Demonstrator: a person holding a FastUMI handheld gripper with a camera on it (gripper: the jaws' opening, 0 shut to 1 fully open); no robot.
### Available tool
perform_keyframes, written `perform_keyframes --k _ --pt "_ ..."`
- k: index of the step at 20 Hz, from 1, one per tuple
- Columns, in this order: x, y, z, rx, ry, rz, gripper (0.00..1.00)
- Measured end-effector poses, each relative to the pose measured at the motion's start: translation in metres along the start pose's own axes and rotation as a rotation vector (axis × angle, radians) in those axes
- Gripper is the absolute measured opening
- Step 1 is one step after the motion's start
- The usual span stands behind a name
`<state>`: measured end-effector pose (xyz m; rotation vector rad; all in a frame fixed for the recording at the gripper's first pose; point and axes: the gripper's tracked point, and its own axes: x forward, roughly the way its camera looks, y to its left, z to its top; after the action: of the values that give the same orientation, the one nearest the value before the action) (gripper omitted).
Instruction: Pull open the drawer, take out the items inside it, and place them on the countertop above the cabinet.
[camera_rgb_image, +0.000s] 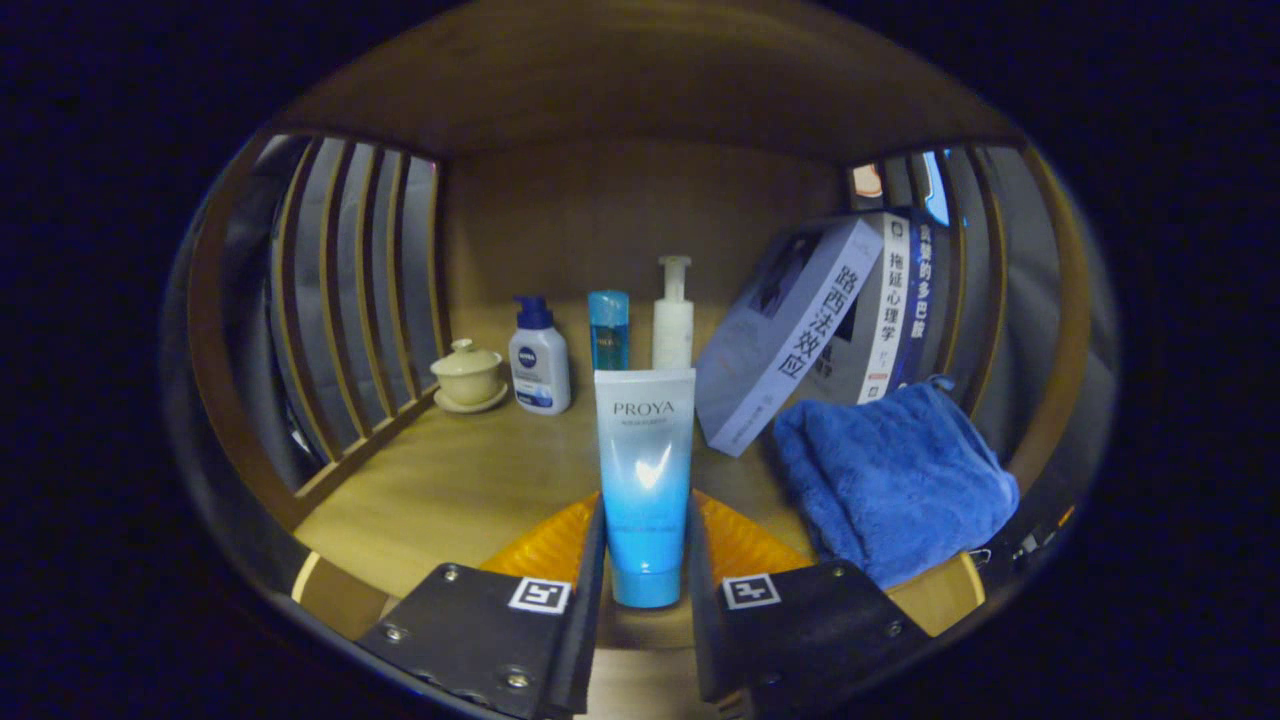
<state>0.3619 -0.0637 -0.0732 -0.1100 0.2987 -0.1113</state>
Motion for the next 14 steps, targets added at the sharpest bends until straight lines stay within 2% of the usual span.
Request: perform_keyframes --k 4,6,7,8,9,12,14 --pt "0.009 0.009 -0.009 0.016 0.023 0.006 0.45" --pt "0.006 0.014 -0.004 0.028 0.011 0.015 0.57" --pt "0.003 0.014 -0.003 0.032 0.006 0.015 0.58" --pt "-0.002 0.011 -0.001 0.028 0.004 0.006 0.68" --pt "-0.007 0.011 -0.001 0.022 -0.001 0.010 0.70" --pt "-0.028 0.013 -0.009 -0.008 -0.003 0.029 0.91" --pt "-0.047 0.016 -0.019 -0.021 -0.003 0.048 0.92"
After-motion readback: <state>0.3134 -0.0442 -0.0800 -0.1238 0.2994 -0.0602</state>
